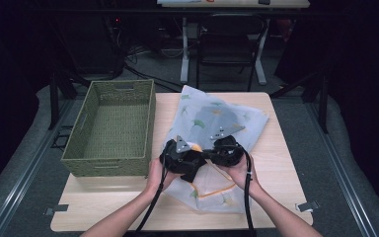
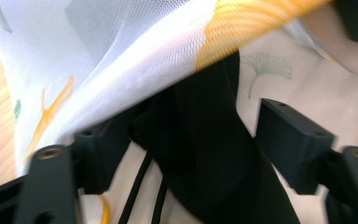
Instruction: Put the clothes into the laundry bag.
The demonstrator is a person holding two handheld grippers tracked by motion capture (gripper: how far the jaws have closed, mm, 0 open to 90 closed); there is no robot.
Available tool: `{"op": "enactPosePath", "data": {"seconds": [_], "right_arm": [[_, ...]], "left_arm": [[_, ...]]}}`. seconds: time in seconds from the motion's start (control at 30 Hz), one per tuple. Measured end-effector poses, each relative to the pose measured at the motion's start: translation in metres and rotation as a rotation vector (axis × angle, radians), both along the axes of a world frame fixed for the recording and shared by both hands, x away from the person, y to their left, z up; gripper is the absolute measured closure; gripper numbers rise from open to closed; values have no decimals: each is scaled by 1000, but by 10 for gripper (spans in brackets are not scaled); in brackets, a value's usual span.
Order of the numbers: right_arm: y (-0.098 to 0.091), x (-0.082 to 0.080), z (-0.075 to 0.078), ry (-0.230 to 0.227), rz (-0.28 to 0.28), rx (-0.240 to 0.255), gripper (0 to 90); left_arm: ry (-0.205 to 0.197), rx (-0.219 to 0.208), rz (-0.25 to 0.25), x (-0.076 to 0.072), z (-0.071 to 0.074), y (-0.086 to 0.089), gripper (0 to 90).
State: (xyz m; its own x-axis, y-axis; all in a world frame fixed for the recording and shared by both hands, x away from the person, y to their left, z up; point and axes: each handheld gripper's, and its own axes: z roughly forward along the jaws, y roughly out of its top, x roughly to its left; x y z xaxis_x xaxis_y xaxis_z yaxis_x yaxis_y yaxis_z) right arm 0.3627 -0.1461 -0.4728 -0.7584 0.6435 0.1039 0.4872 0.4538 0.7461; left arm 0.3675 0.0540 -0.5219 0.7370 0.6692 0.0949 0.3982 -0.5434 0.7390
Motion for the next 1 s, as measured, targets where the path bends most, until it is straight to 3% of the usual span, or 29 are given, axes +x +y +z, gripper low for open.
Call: {"op": "enactPosePath", "data": {"seconds": [0.07, 0.2, 0.27, 0.3, 0.33, 0.4, 0.43, 0.5, 0.53, 0.57, 0.77, 0.8, 0.83, 0.9, 1.0], "right_arm": [[0, 0, 0, 1, 0, 0, 887], [1, 0, 0, -8, 5, -3, 887], [2, 0, 0, -3, 5, -4, 887], [2, 0, 0, -3, 5, -4, 887], [3, 0, 0, -7, 8, -7, 887], [3, -1, 0, -5, 6, -7, 887], [3, -1, 0, -5, 6, -7, 887], [3, -1, 0, -3, 7, -6, 887], [3, -1, 0, -3, 8, -4, 887], [3, -1, 0, -4, 9, -4, 888], [2, -2, 4, -8, 10, 20, 888], [2, -3, 5, -13, 9, 25, 888], [1, -3, 8, -19, 8, 39, 888], [1, -3, 9, -20, 6, 45, 888], [-2, -4, 12, -28, -7, 74, 888]], "left_arm": [[9, 5, -1, -2, 1, 3, 231], [79, 2, 5, -8, -4, 9, 169], [116, 21, 13, -10, -15, 7, 194], [116, 21, 13, -10, -15, 7, 218], [123, 28, 19, -9, -19, 5, 262], [151, 23, 16, -8, -27, 2, 458], [154, 23, 24, -8, -30, 0, 458], [161, 3, 27, -6, -36, -3, 639], [149, -15, 25, -5, -39, -6, 812], [149, -15, 25, -5, -39, -6, 863], [62, -61, 56, 3, -38, -17, 878], [58, -83, 64, 5, -36, -18, 878], [16, -116, 89, 10, -32, -21, 878], [13, -123, 84, 13, -29, -22, 878], [-41, -175, 128, 23, -21, -26, 878]]}}
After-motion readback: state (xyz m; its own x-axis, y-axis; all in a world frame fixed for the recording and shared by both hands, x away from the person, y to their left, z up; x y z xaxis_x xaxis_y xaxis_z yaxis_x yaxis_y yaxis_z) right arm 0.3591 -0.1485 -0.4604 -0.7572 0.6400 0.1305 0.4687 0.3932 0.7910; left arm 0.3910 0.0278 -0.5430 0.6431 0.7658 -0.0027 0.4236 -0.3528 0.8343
